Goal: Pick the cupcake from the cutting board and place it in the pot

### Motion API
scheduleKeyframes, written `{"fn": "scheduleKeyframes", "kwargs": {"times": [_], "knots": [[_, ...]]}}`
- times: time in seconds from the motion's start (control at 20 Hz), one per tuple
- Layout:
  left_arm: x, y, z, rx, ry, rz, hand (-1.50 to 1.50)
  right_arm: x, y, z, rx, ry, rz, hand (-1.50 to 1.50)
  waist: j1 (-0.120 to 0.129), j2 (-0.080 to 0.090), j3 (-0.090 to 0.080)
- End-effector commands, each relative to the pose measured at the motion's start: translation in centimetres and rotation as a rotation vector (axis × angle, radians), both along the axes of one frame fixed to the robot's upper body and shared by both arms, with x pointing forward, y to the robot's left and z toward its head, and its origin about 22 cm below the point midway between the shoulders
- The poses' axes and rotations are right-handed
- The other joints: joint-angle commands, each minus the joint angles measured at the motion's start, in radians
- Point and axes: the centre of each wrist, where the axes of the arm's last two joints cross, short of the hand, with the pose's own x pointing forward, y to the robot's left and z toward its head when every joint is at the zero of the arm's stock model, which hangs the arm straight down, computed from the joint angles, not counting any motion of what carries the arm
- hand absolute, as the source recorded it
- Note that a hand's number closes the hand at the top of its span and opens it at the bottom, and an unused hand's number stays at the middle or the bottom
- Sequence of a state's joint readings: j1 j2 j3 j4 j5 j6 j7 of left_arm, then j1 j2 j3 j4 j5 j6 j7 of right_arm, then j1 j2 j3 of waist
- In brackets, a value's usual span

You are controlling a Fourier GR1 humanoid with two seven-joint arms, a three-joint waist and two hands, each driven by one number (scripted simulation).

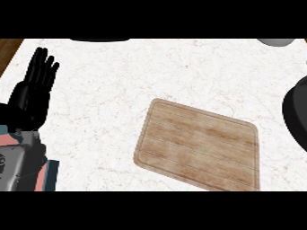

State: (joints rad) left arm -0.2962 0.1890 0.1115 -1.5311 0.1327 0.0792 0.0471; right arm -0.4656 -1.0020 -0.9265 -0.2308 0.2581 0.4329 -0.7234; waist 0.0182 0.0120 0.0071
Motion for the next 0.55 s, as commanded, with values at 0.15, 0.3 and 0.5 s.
{"fn": "scheduleKeyframes", "kwargs": {"times": [0.15,0.3,0.5], "knots": [[-0.9,-0.7,-1.6,-0.009,0.024,-0.016,0.0,-3.6,-1.9,1.5,0.023,-0.058,0.022,-1.5,0.004,0.002,0.005],[-0.2,-0.4,-0.2,-0.007,-0.004,0.011,0.0,-4.9,-2.5,1.9,0.013,-0.046,0.022,-1.5,-0.004,0.0,0.004],[0.1,0.2,-0.4,-0.001,0.008,0.014,0.0,-5.3,-2.8,2.8,-0.002,-0.047,0.0,-1.5,-0.004,0.004,0.006]]}}
